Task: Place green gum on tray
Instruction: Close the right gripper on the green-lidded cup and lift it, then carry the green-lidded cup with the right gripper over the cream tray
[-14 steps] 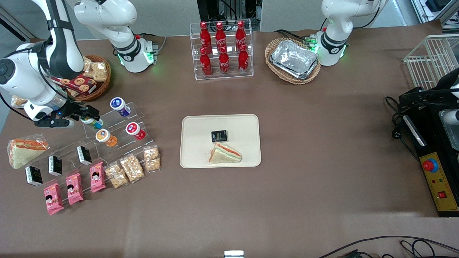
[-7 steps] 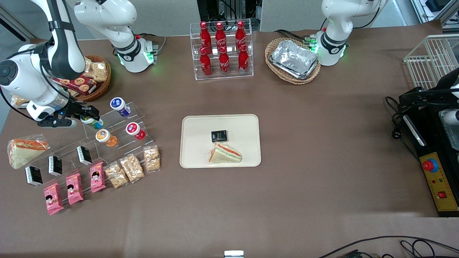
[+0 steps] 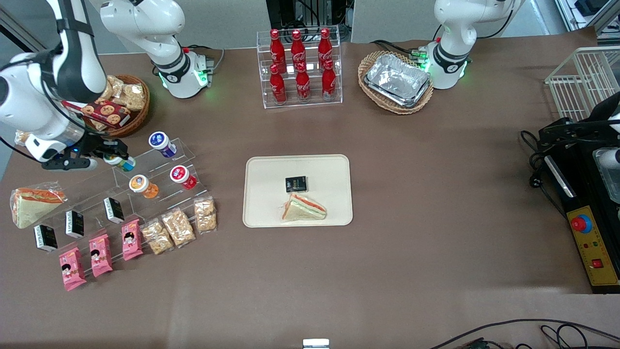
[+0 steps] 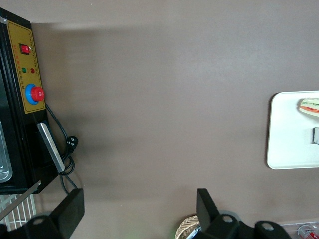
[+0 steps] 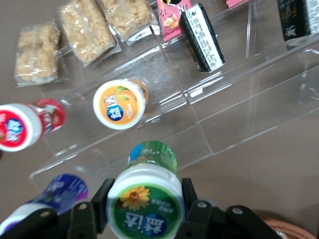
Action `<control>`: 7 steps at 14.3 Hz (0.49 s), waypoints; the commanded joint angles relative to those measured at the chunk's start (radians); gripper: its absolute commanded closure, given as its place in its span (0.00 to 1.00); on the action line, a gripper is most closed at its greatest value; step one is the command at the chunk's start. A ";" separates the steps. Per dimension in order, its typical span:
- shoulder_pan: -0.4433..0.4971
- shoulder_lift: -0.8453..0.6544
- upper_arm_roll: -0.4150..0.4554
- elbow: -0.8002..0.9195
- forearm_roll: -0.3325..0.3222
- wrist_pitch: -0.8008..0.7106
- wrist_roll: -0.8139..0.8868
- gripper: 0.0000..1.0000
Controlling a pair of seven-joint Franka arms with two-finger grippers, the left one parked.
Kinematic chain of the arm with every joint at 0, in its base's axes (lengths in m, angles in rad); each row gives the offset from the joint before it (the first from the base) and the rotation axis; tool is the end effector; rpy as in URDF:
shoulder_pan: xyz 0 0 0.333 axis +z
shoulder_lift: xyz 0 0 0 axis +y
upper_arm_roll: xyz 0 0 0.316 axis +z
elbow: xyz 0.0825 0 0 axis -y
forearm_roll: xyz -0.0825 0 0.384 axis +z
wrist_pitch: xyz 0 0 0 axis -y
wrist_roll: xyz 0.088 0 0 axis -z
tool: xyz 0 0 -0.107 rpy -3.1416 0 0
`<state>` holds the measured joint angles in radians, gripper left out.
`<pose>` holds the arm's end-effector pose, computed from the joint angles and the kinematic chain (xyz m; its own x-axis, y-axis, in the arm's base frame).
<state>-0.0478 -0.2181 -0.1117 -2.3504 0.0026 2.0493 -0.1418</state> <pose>0.4541 -0.0736 0.4102 0.9967 -0.0138 -0.0797 -0.0169 -0.9991 -0.0379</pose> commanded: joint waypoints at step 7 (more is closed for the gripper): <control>0.011 0.013 0.131 0.463 0.072 -0.536 0.158 0.58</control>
<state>-0.0415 -0.2307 -0.0582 -2.0148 0.0427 1.6304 -0.0963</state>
